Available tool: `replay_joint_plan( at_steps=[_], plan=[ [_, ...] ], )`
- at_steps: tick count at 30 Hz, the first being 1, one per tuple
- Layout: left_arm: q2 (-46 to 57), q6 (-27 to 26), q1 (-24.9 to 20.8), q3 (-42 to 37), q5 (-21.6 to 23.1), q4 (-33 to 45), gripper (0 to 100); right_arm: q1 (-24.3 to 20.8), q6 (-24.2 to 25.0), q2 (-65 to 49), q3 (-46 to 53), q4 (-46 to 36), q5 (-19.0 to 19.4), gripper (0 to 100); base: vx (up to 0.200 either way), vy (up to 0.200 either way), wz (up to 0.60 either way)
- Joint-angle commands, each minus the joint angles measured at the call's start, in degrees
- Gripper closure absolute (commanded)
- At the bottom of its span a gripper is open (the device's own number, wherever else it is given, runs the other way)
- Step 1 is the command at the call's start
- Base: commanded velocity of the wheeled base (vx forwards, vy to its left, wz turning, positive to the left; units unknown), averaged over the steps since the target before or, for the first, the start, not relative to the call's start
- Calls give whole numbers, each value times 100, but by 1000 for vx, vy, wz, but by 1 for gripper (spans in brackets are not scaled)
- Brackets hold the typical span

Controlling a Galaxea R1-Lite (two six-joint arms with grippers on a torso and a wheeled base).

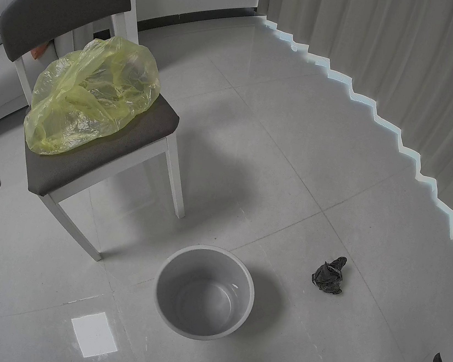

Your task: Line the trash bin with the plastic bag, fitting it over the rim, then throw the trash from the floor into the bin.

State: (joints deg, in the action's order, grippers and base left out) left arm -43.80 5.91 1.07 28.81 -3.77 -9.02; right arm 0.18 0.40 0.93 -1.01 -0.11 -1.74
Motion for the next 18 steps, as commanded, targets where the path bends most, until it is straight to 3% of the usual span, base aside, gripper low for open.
replay_joint_plan(
  at_steps=[1, 8, 18],
  plan=[
    [-3855, -539, 200, 1760, -1038, -425, 0, -1, 30, -57, 101, 2, 7, 0, 0, 0, 0],
    [-4462, -934, 438, 2287, -1074, -451, 0, -1, 118, -57, 101, 11, -28, 0, 0, 0, 0],
    [-5077, -952, 860, 3043, -1065, -425, 0, -1, 118, -57, 101, 11, -37, 0, 0, 0, 0]
  ],
)
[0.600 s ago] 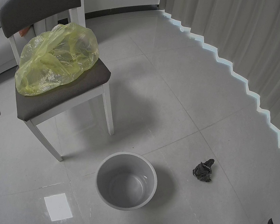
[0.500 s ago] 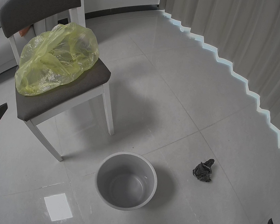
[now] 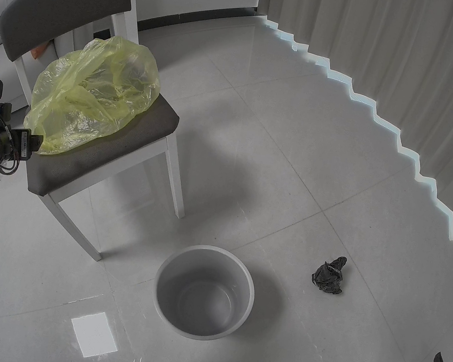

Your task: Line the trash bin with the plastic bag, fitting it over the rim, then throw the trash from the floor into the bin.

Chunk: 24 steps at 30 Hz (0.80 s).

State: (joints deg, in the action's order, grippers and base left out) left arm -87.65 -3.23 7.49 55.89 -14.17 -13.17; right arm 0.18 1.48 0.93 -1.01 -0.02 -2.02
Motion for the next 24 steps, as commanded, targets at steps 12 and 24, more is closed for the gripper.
replay_joint_plan(
  at_steps=[12, 24],
  plan=[
    [-991, 42, 262, 642, 98, -90, 0, -1, 2, -57, 101, 2, 0, 0, 0, 0, 0],
    [-1325, 42, 464, 1205, 212, -72, 0, -1, -7, -57, 101, -6, -26, 0, 0, 0, 0]
  ],
)
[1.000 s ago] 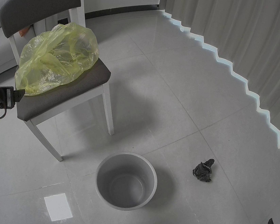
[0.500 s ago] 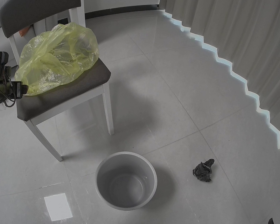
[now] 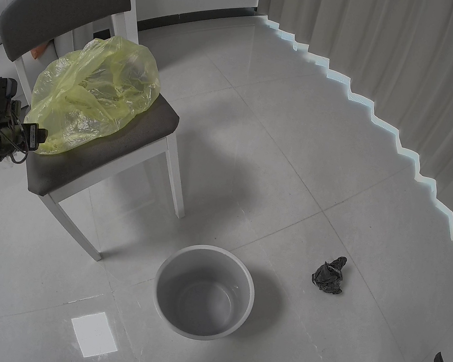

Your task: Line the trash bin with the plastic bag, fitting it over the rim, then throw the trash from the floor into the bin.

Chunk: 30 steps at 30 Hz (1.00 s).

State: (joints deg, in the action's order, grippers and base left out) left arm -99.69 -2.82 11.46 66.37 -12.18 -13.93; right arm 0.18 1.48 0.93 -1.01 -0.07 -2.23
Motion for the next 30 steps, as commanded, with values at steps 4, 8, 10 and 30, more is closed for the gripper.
replay_joint_plan(
  at_steps=[4, 8, 10, 30],
  plan=[
    [-191, 0, 111, 245, 93, 5, 0, -1, -7, -57, 101, -1, -5, 0, 0, 0, 0],
    [-287, 9, 128, 307, 137, -4, 0, -1, -16, -57, 101, -1, -5, 0, 0, 0, 0],
    [-340, 9, 137, 324, 154, -4, 0, -1, -7, -57, 101, -1, -5, 0, 0, 0, 0],
    [-366, 194, 295, 456, 506, -4, 100, -1, -16, -57, 101, 7, 39, 0, 0, 0, 0]
  ],
)
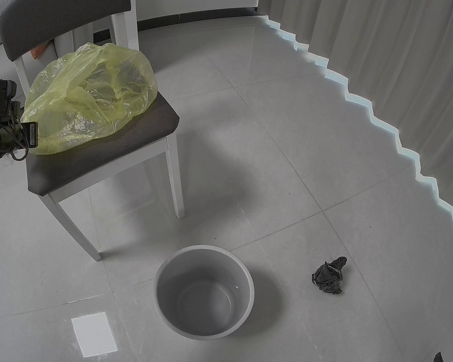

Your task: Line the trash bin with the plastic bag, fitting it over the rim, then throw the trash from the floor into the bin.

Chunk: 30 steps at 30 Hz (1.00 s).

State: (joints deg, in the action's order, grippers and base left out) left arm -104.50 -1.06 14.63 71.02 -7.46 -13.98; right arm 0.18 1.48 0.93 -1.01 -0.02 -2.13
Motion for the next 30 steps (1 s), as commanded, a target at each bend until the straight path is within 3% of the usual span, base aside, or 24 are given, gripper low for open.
replay_joint_plan(
  at_steps=[1, 6, 12, 16, 17, 18, 19, 21, 22, 26, 30],
  plan=[
    [219, 53, -65, -45, 69, -8, 100, -1, -33, -57, 101, 38, 46, 0, 0, 0, 0],
    [1081, 308, -672, -141, 526, 27, 100, -141, 397, 347, -1077, 653, 451, 0, 0, 0, 0],
    [2548, -17, -2096, 228, 667, 546, 100, -247, 310, 2324, -2289, 829, 714, 0, 0, 0, 0],
    [3243, -70, -4012, 1423, 693, 1952, 100, -502, 353, 3950, -3327, 1365, 1083, 0, 0, 0, 0],
    [3287, -114, -4372, 1625, 685, 2084, 100, -563, 353, 4284, -3564, 1417, 1083, 0, 0, 0, 0],
    [3287, -122, -4434, 1660, 676, 2110, 100, -572, 353, 4337, -3608, 1426, 1083, 0, 0, 0, 0],
    [3295, -316, -5163, 2100, 632, 2330, 100, -721, 353, 4996, -4144, 1470, 1057, 0, 0, 0, 0],
    [3295, -395, -5286, 2179, 623, 2374, 100, -748, 353, 5093, -4232, 1470, 1057, 0, 0, 0, 0],
    [3216, -1221, -6095, 2829, 474, 3156, 100, -941, 353, 5831, -4891, 1470, 1048, 0, 0, 0, 0],
    [3093, -1511, -6622, 3225, 351, 4378, 100, -1293, 353, 6631, -5497, 1470, 1057, 0, 0, 0, 0],
    [2935, -1529, -6833, 3199, 368, 4457, 100, -1495, 345, 7035, -5735, 1470, 1092, 0, 0, 0, 0]
  ],
)
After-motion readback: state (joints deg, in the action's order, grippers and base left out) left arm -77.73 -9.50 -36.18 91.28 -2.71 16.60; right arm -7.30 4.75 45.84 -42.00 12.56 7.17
